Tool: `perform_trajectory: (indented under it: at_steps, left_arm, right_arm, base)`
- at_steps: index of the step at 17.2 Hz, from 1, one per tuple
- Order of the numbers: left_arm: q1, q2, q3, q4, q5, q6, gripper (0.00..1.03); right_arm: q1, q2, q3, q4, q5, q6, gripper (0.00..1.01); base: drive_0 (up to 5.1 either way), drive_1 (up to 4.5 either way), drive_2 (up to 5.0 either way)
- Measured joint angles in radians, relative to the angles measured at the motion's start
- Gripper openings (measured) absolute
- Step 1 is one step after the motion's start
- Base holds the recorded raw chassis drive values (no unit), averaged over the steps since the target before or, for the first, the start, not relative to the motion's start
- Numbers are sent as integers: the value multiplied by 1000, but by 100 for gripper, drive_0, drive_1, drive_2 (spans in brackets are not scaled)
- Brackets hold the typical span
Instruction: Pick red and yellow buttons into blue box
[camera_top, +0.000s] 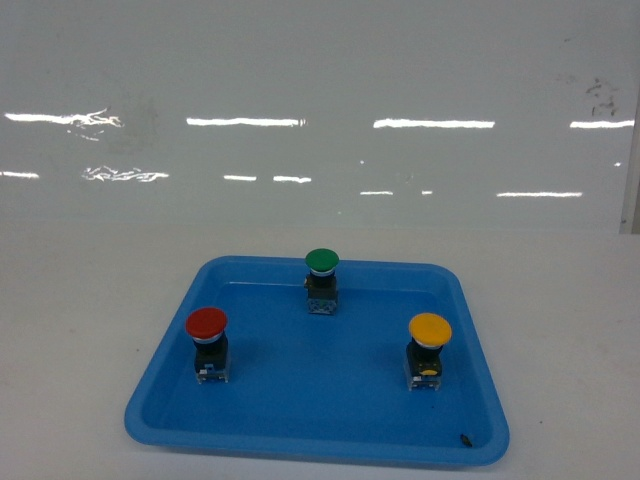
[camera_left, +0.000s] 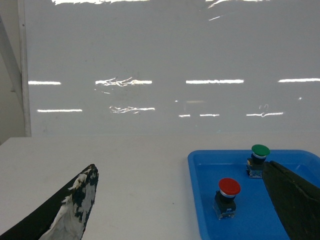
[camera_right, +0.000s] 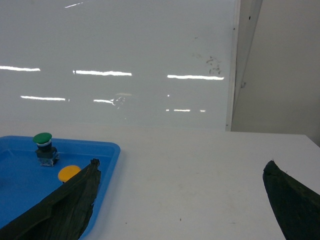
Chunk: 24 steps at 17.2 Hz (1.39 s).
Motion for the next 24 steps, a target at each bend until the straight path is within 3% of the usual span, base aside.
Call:
perform_trajectory:
  at_steps: [11,12,13,15,16,17,19,20,21,23,24]
  left_arm:
    - [0,0,0,0,0,0,98]
    - [-17,8,0,16,-27,0,98]
    - [-110,73,4,119,-129,1,98]
    - [-269,306,50,319,-264,32,98]
    - [-295,439,93,439,-322,58,98]
    - [-312,558,146,550,-346,86,98]
    - [-320,851,244,750,-360,137,98]
    - [-314,1012,267,788,-359,142,98]
    - [-299,1114,308,811,-343,149,98]
    - [-266,1212,368,863,-346,167,98]
    - [-250,1316,424,849,-340,179,98]
  right_arm:
    - [0,0,0,0,0,0,98]
    - [-12,5,1,4,-24,0,98]
    - [-85,55,5,58,-114,0,98]
    - [-230,208,54,180,-275,-2,98]
    - [-270,301,98,256,-355,-7,98]
    - [-275,406,139,331,-411,-15,98]
    - [-260,698,205,481,-465,-50,98]
    - [-238,837,237,511,-480,-58,98]
    - [-187,956,281,534,-494,-59,98]
    - [-129,1061,322,544,-492,-64,98]
    - [-84,1156,355,559,-453,-65,98]
  base:
    - [0,0,0]
    - [0,0,0]
    - [0,0,0]
    - [0,0,0]
    - [0,0,0]
    - [0,0,0]
    - [0,0,0]
    - [0,0,0]
    - [0,0,0]
    - [0,0,0]
    - [0,0,0]
